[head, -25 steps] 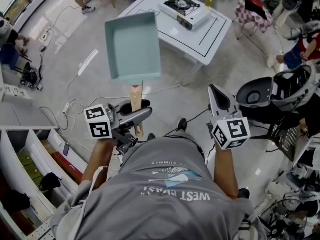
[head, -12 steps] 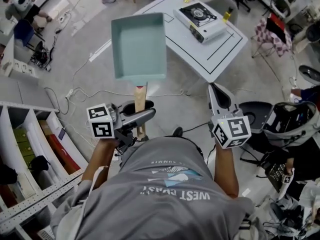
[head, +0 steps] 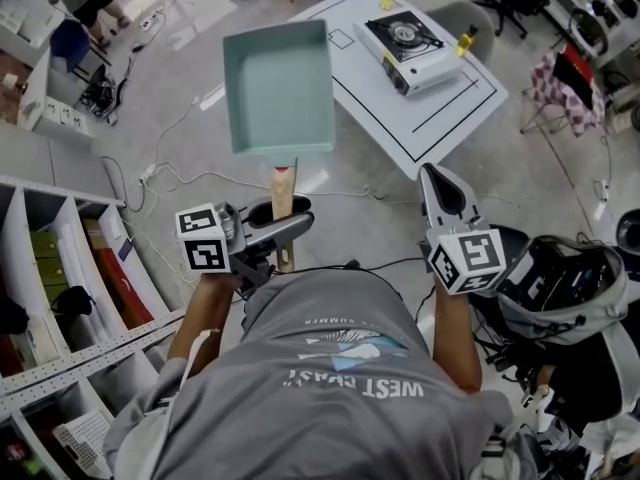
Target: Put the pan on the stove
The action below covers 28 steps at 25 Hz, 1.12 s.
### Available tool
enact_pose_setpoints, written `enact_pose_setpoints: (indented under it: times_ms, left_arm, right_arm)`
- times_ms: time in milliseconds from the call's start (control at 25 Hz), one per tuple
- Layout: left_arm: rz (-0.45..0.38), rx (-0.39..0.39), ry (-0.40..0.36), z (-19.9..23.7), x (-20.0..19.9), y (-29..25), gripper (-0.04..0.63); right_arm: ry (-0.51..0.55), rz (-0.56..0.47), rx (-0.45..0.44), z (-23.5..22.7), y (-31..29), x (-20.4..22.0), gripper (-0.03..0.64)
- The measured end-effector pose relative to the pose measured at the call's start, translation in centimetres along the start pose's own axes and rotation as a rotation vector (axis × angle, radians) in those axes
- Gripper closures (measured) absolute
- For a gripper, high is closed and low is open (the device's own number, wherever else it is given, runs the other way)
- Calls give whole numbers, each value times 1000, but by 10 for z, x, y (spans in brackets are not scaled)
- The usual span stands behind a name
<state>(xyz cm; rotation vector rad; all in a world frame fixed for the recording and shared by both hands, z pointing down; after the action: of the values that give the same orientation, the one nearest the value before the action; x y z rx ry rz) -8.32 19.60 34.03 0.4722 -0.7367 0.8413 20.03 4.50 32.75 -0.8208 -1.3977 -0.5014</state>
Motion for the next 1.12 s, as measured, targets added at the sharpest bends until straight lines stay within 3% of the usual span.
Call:
enact_pose_setpoints:
  times_ms: [240,560,1120]
  left_arm:
    - [1,0,12,7,-8,-39,463]
    - [55,46,37,37,-28,-77,463]
    - [241,252,48,153,-118,-119,463]
  right_arm:
    - [-24,-3,-3,-39,-2,2,597]
    - [-62,9,59,-73,-10,8,596]
    - [-103,20,342,-91,-58,-8,597]
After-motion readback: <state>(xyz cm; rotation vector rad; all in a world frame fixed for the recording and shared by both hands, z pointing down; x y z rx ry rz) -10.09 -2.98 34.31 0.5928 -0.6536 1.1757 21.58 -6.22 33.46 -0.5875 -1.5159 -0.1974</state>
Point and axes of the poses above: the fingertips, and each gripper's own axes: y backward along the fingers, z to its left, x out of its underside, the point moved 10 cm from there along y, backward along the fingers, and after that the axes turned 8 degrees about x, right-handed, at the moved point
